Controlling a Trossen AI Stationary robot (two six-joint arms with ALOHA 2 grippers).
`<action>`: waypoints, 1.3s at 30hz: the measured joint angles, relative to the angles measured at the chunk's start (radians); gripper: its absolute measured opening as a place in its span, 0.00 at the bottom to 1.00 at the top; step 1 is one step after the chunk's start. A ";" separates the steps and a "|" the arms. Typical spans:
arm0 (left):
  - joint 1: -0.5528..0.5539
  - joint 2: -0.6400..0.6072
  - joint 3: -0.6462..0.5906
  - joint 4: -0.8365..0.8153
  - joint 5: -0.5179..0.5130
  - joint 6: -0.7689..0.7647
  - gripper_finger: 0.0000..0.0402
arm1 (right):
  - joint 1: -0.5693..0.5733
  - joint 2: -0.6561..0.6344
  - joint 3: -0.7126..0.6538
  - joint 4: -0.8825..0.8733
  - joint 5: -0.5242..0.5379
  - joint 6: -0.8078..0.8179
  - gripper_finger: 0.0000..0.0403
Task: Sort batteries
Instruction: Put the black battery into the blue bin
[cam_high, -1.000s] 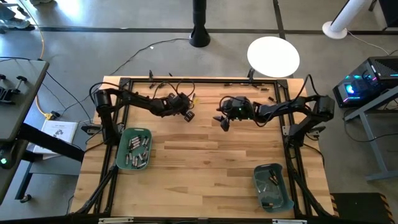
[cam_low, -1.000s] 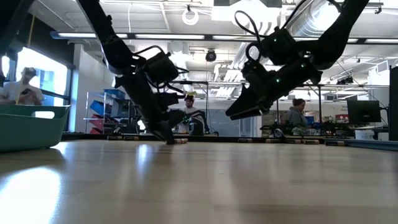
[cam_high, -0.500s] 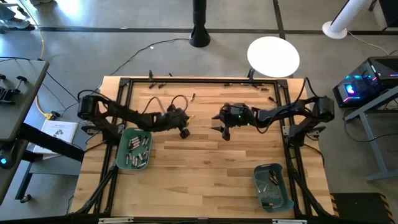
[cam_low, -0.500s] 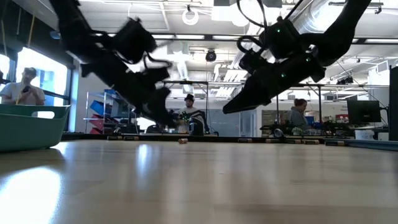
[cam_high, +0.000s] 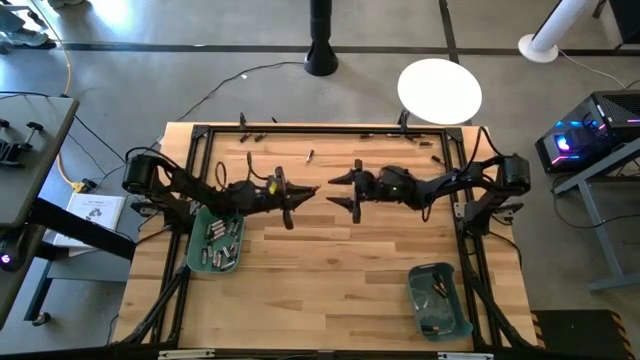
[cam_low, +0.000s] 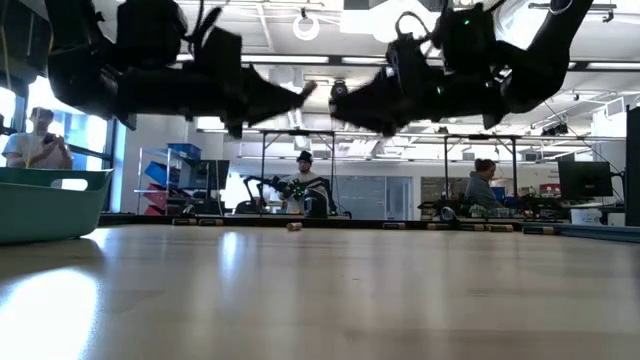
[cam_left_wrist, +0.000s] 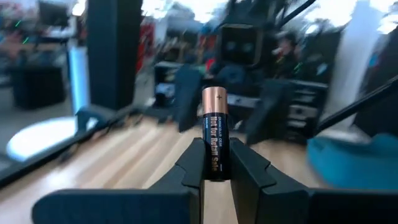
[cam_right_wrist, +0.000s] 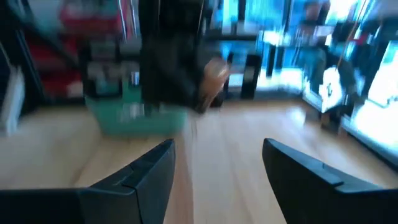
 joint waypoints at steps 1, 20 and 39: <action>0.000 0.000 0.004 0.024 0.020 0.006 0.08 | 0.000 0.000 0.000 0.047 0.000 0.009 0.59; 0.000 0.000 0.047 0.052 0.108 0.054 0.08 | -0.009 0.001 0.166 -0.024 -0.243 0.001 0.44; 0.001 0.000 0.047 0.049 0.116 0.045 0.14 | -0.009 0.001 0.179 -0.081 -0.230 -0.010 0.07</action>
